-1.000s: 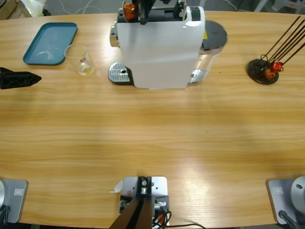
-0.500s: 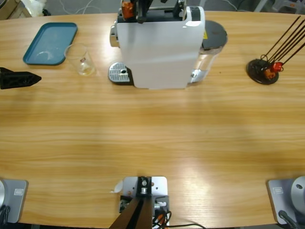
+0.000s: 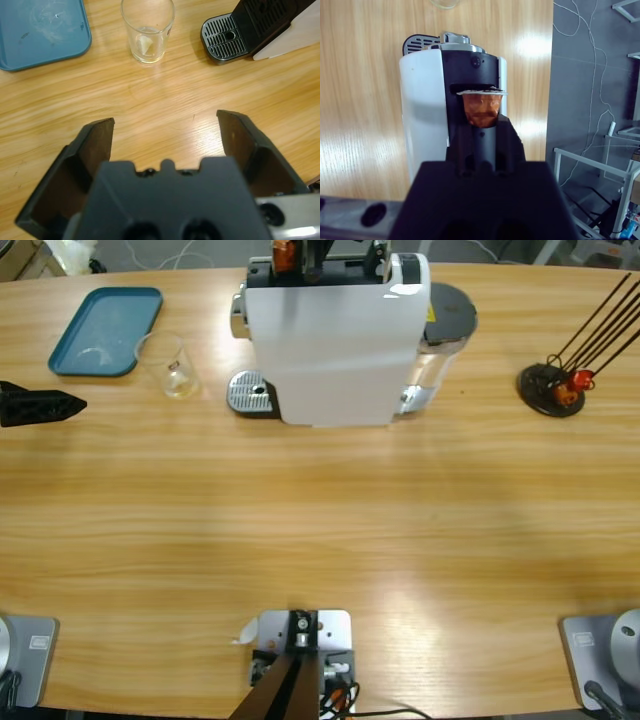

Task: Pour coffee

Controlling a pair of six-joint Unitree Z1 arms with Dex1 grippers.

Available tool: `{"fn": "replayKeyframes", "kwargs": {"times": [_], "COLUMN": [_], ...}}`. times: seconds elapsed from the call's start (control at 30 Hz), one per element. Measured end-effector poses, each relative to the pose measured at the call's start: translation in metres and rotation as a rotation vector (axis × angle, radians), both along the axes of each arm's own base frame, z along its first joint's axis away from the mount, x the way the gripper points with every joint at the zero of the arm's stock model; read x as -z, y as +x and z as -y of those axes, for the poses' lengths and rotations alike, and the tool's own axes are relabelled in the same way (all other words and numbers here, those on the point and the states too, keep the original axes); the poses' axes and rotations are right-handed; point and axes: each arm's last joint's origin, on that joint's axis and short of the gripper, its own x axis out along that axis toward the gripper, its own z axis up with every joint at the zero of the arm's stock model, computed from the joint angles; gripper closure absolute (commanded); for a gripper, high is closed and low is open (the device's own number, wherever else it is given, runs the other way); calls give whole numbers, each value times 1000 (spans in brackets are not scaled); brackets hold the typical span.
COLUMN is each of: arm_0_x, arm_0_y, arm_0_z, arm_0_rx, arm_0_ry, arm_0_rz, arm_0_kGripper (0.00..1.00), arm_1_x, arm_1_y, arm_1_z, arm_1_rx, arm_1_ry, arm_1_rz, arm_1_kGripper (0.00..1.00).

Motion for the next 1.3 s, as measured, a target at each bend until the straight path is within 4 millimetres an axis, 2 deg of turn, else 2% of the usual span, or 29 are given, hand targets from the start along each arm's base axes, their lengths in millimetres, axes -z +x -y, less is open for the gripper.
{"fn": "replayKeyframes", "kwargs": {"times": [0.73,0.77,0.8,0.83,1.3], "arm_0_x": [0,0,0,0,0], "arm_0_y": [0,0,0,0,0], "arm_0_z": [0,0,0,0,0], "arm_0_rx": [0,0,0,0,0], "arm_0_ry": [0,0,0,0,0], "arm_0_rz": [0,0,0,0,0], "arm_0_kGripper": [110,110,110,110,110], "arm_1_x": [1,1,1,1,5], "arm_1_y": [-1,-1,-1,-1,2], "arm_1_z": [0,0,0,0,-4], "arm_1_rx": [-1,-1,-1,-1,3], "arm_1_ry": [6,7,7,8,10], "arm_1_rz": [-19,-20,-21,-21,-38], "arm_1_kGripper": [1000,973,883,874,869]}}
